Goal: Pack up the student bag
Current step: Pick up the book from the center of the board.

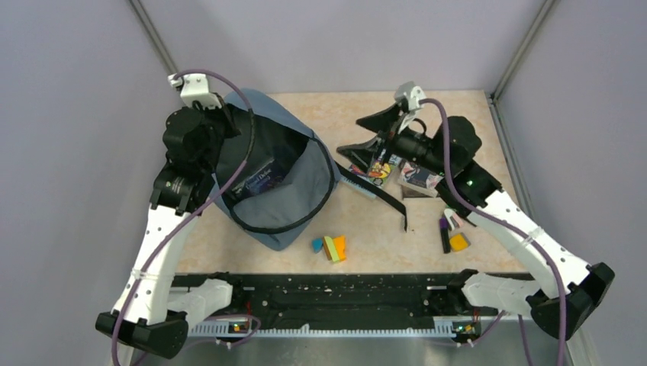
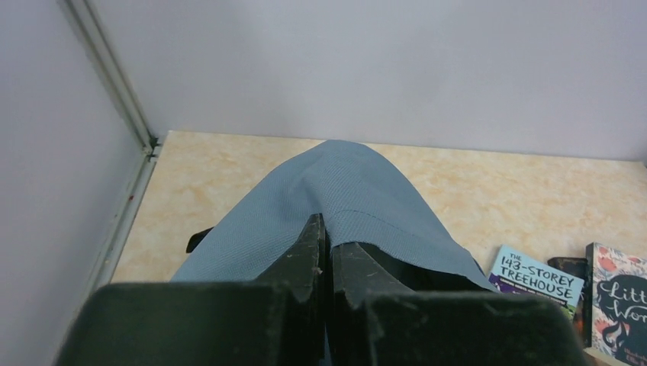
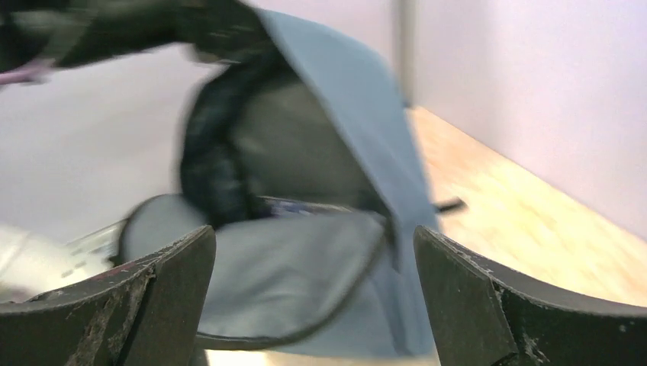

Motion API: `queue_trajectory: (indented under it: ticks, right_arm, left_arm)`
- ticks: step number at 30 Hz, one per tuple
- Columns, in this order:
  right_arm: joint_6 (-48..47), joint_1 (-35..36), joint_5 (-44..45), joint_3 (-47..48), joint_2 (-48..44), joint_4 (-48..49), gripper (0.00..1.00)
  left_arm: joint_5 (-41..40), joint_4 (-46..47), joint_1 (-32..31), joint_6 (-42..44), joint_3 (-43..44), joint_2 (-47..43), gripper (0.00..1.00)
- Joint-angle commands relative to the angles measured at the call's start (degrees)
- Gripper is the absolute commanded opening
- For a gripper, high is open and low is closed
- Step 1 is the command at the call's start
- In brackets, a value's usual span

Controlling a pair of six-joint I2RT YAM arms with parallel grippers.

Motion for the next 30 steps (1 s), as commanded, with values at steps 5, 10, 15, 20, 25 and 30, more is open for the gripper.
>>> queue_trajectory:
  ticks: [5,10,15,20,25,30]
  right_arm:
    - [12.10,-21.38,8.30,-9.74,-1.68,-10.39,0.99]
    - [18.17,-38.61,8.90,-18.49,0.92,-10.37,0.99]
    - [19.59,-47.44,14.14,-25.58,5.21,-1.57,0.99]
    - [19.33,-52.28,13.02,-25.38,13.88,4.27,0.99]
    - [20.39,-56.19,11.44,-25.19,21.21,10.46,0.99]
    - [24.45,-59.43,4.30,-23.96,30.03,18.04,0.96]
  left_arm:
    - [-4.63,6.19,0.54,2.25,-0.71,-8.25,0.00]
    - [-1.96,10.17,0.50,2.14,-6.59,-12.06,0.00]
    - [-1.17,10.75,0.55,2.10,-8.62,-12.16,0.00]
    - [-0.40,11.00,0.56,2.11,-9.92,-11.57,0.00]
    - [0.81,10.83,0.55,1.87,-10.15,-10.57,0.00]
    - [1.44,10.83,0.55,1.76,-10.30,-10.39,0.00]
